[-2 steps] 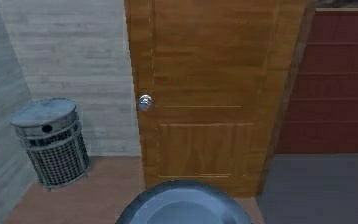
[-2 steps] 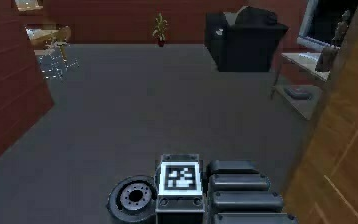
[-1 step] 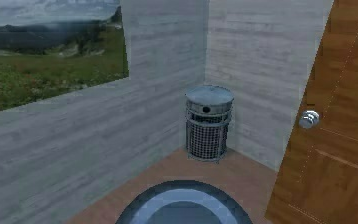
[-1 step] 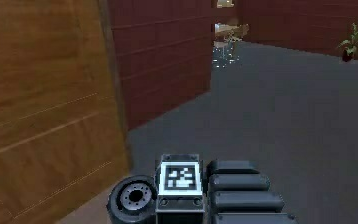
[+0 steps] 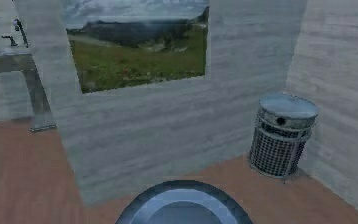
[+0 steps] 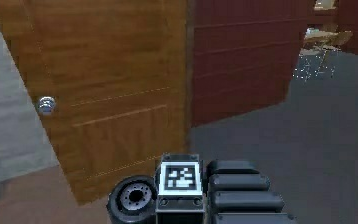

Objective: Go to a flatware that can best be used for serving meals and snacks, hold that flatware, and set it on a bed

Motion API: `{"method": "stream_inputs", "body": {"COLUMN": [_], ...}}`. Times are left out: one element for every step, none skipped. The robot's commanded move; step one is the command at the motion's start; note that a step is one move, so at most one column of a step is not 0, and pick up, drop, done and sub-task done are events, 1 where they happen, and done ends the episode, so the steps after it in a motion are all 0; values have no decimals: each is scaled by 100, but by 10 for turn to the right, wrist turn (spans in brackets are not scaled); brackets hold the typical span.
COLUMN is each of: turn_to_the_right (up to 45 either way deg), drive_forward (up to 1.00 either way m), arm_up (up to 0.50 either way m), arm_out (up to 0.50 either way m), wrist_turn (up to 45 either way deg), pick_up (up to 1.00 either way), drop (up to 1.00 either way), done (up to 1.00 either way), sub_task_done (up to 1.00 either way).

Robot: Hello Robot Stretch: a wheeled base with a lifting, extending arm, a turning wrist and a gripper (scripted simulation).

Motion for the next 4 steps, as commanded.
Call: {"method": "stream_inputs", "body": {"turn_to_the_right": [0,-450,-360,0], "drive_forward": [45,0,0,65], "arm_up": [0,0,0,0], "arm_out": [0,0,0,0], "wrist_turn": [0,0,0,0], "pick_up": [0,0,0,0], "drop": [0,0,0,0], "done": [0,0,0,0], "sub_task_done": [0,0,0,0]}}
